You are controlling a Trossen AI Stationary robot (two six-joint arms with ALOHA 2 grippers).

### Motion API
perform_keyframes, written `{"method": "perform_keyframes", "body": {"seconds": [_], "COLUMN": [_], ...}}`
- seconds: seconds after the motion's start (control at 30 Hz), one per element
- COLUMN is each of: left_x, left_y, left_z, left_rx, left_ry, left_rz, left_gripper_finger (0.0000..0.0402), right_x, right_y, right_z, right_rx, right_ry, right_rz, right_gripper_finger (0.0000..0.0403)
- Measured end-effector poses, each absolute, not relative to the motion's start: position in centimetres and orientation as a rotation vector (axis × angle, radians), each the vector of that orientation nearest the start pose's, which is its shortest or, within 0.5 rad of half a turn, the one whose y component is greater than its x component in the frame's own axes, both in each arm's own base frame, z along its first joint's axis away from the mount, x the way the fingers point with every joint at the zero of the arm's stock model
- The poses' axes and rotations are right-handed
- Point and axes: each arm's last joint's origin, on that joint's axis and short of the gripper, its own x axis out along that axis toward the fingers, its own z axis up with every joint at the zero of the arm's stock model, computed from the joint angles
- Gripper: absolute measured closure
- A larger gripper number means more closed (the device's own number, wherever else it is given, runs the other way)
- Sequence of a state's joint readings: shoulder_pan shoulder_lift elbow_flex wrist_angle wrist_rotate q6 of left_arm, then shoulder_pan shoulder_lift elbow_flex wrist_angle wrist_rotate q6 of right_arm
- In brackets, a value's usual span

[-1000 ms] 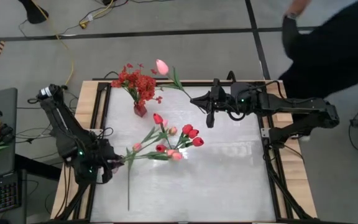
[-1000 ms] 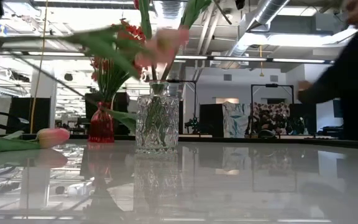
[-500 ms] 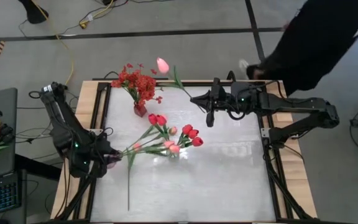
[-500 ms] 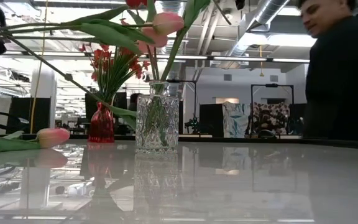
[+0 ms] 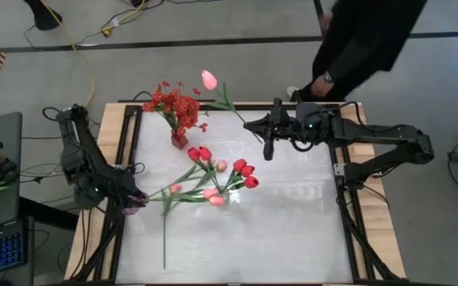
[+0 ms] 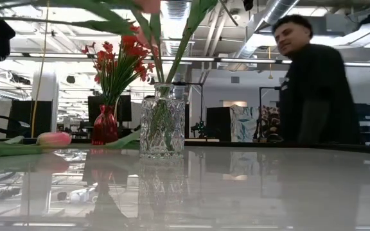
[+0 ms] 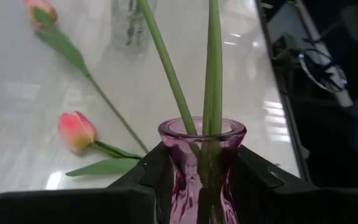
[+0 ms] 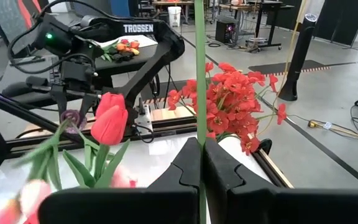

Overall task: Sort flowers into vase by color
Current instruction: Put the pink flower into the purple vase

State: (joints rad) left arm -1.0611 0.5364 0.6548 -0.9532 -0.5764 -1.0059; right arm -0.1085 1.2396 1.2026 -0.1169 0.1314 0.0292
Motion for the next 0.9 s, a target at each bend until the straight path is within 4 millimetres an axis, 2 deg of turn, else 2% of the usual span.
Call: {"method": "perform_keyframes", "body": {"seconds": [0.17,0.37,0.67,0.9], "left_x": [5.1,4.3,3.7,3.6], "left_y": [-6.1,-5.4,-3.2,-2.6], "left_z": [26.6,27.8,30.0,31.8], "left_rx": [-0.337,-0.313,-0.288,-0.217], "left_ry": [0.672,0.603,0.42,0.296], "left_rz": [-0.229,-0.464,-0.325,-0.284], "left_gripper_finger": [0.0297,0.0297,0.0297,0.0297], "right_x": [27.4,27.5,27.5,27.5], "right_y": [-3.4,-3.5,-3.7,-3.7], "right_z": [38.9,39.1,39.4,39.4], "right_rx": [0.027,0.027,0.027,0.027], "right_ry": [0.15,0.133,0.107,0.102], "right_rz": [-0.242,-0.245,-0.253,-0.253], "right_gripper_finger": [0.0375,0.0375,0.0375,0.0375]}}
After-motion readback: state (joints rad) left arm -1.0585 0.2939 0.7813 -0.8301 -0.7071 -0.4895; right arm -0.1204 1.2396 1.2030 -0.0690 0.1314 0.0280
